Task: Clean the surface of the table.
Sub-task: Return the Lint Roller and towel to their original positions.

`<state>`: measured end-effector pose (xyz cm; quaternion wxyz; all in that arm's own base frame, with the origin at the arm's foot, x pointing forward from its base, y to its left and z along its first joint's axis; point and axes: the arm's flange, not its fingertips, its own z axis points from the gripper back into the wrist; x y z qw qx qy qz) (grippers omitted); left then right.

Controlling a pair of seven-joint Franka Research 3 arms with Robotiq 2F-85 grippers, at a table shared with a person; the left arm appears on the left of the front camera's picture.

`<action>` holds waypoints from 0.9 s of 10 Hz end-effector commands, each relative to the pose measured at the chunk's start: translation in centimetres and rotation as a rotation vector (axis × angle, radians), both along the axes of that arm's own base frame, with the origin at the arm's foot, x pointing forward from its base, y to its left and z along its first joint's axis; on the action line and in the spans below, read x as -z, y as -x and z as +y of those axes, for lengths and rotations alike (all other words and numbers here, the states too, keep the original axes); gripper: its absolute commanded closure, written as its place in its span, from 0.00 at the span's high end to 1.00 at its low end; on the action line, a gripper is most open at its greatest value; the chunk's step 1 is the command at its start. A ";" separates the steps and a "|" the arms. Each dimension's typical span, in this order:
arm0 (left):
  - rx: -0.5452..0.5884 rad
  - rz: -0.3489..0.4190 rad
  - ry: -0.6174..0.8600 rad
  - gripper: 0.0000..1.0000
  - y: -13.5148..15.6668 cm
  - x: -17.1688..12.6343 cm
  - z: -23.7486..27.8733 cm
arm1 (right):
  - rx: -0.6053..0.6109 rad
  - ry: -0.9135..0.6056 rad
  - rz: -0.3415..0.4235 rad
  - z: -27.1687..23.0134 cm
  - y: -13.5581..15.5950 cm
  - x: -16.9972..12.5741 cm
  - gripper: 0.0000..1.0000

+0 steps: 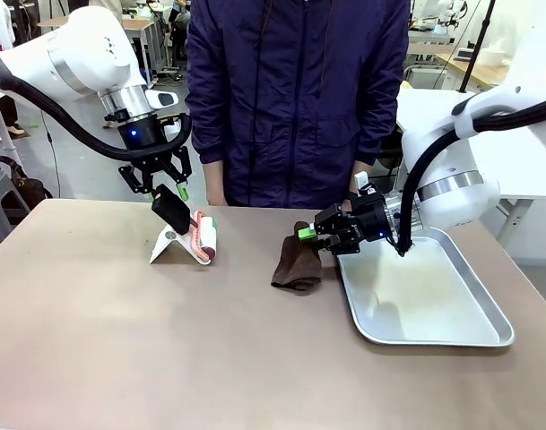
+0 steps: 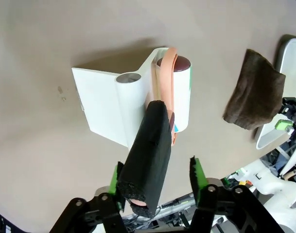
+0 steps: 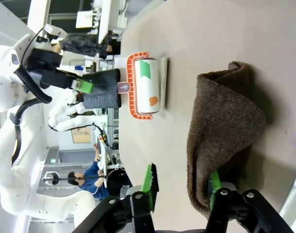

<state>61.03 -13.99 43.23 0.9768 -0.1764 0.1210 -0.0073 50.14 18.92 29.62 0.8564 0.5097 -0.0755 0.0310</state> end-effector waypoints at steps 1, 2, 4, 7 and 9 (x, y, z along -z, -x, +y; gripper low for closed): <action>-0.025 -0.007 -0.031 1.00 -0.1 -0.7 0.5 | -0.017 0.012 0.030 -0.2 -0.6 -0.2 1.00; -0.022 -0.011 -0.030 1.00 0.2 -0.8 0.9 | -0.024 0.024 0.031 -0.1 -0.6 -0.2 1.00; -0.015 -0.020 -0.025 1.00 1.0 -1.1 1.7 | -0.043 0.078 0.021 0.3 -0.4 -0.6 1.00; 0.010 -0.041 -0.011 1.00 3.0 -1.8 3.1 | -0.097 0.359 -0.010 2.4 -0.5 -3.4 1.00; 0.031 -0.050 0.030 1.00 4.7 -2.1 4.5 | -0.175 0.568 -0.013 3.8 -0.7 -6.0 1.00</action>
